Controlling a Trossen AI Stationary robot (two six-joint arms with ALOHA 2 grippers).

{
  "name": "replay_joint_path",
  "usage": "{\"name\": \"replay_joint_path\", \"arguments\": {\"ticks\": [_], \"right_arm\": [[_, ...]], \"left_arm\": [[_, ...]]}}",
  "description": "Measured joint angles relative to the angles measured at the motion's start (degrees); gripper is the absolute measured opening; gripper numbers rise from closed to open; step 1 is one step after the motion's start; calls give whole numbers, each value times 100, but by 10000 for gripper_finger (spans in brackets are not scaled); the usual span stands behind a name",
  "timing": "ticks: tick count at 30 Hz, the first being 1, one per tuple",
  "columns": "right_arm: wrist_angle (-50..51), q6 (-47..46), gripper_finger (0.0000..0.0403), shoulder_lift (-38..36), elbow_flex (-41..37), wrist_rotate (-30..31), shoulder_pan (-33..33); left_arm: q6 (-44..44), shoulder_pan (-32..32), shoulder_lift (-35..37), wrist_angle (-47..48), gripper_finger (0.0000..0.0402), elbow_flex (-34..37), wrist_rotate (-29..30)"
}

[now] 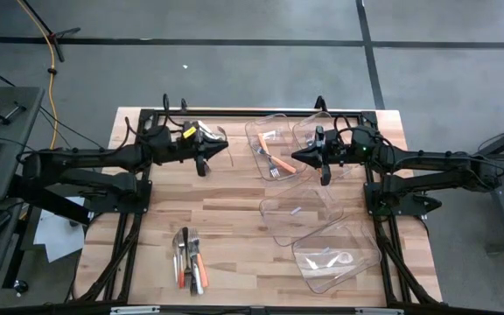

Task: Sort silverware by color (type)
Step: Put the orange fork into the right transparent bin

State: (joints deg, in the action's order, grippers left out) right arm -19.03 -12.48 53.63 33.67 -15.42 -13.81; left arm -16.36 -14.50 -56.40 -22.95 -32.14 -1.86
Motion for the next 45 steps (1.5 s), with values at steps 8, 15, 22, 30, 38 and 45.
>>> {"name": "replay_joint_path", "arguments": {"ticks": [8,15,22,30,38,45], "right_arm": [[8,-57,0,13,0,46,0],[-245,-558,0,472,1,197,47],[-349,-566,28,1409,605,195,326],[73,-496,132,1909,1337,189,346],[214,-405,185,2268,1613,-111,348],[185,-409,166,2437,1703,-164,348]], "left_arm": [[7,15,-23,-23,0,-5,85],[4,176,-587,-748,0,-72,87],[315,427,-1591,-821,0,-906,-315],[459,495,-2137,-844,0,-1532,-514],[569,583,-2461,-867,0,-1830,-623],[610,592,-2540,-805,0,-1873,-621]]}}
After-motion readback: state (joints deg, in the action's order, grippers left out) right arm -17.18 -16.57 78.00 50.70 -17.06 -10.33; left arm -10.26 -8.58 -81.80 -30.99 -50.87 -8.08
